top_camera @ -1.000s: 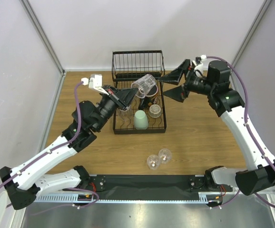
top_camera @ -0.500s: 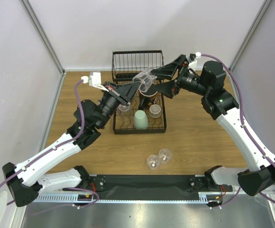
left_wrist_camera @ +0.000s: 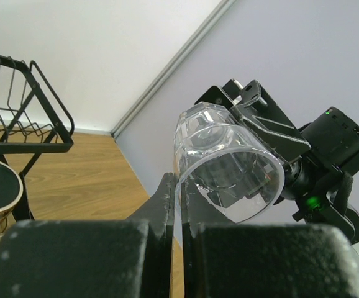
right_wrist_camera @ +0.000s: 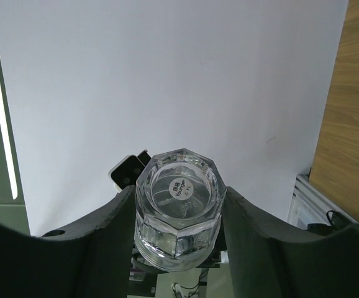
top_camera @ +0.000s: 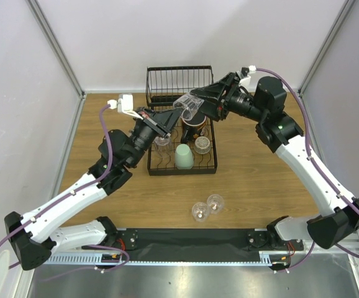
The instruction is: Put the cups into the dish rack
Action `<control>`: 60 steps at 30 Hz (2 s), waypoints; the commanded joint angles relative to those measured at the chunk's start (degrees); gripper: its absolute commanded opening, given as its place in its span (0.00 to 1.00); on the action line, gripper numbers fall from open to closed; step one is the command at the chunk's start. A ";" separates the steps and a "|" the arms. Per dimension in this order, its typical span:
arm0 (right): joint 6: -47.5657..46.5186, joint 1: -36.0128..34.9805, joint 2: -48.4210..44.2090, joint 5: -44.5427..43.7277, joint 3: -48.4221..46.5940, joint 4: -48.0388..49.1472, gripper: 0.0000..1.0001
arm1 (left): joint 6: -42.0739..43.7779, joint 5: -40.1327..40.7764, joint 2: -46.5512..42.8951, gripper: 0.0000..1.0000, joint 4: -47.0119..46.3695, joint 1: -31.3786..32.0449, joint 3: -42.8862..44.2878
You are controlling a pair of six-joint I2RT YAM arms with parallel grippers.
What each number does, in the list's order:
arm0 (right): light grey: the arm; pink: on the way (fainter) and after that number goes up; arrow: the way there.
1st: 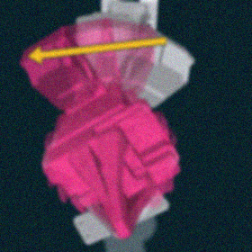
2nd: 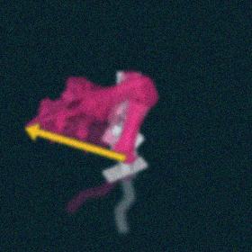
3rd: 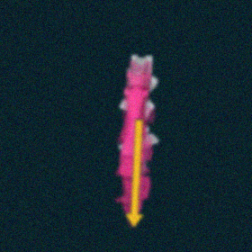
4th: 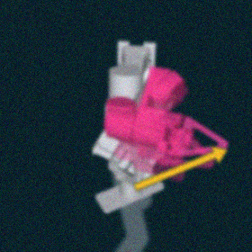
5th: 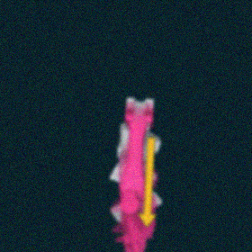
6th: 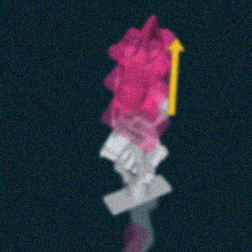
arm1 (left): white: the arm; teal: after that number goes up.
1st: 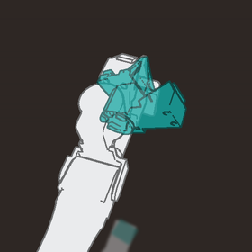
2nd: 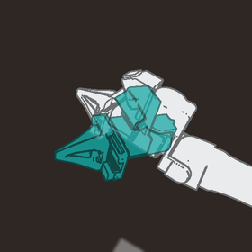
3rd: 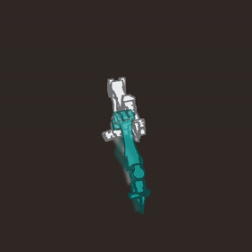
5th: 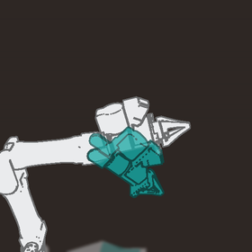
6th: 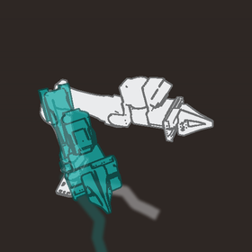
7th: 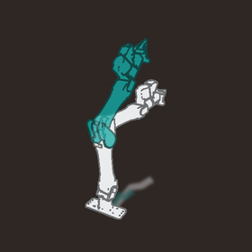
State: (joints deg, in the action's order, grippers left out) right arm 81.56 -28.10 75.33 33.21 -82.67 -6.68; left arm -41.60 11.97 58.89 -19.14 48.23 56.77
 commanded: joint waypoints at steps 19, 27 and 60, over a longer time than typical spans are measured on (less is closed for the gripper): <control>-45.92 -3.10 22.20 -31.87 -34.29 -26.27 0.00 | 10.66 12.38 -14.94 1.00 46.02 -6.30 6.68; -66.25 -8.64 33.73 -59.47 -41.07 -16.10 0.00 | 13.74 6.67 -22.32 0.99 53.76 -6.30 4.58; -74.53 -6.27 51.06 -71.88 -44.33 -8.09 0.02 | 16.91 9.65 -30.06 1.00 64.22 -6.30 4.22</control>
State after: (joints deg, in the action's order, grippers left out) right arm 5.58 -34.72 126.96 -38.09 -126.52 -17.39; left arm -25.41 20.82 28.62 44.45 42.28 59.75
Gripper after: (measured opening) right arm 0.563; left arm 0.996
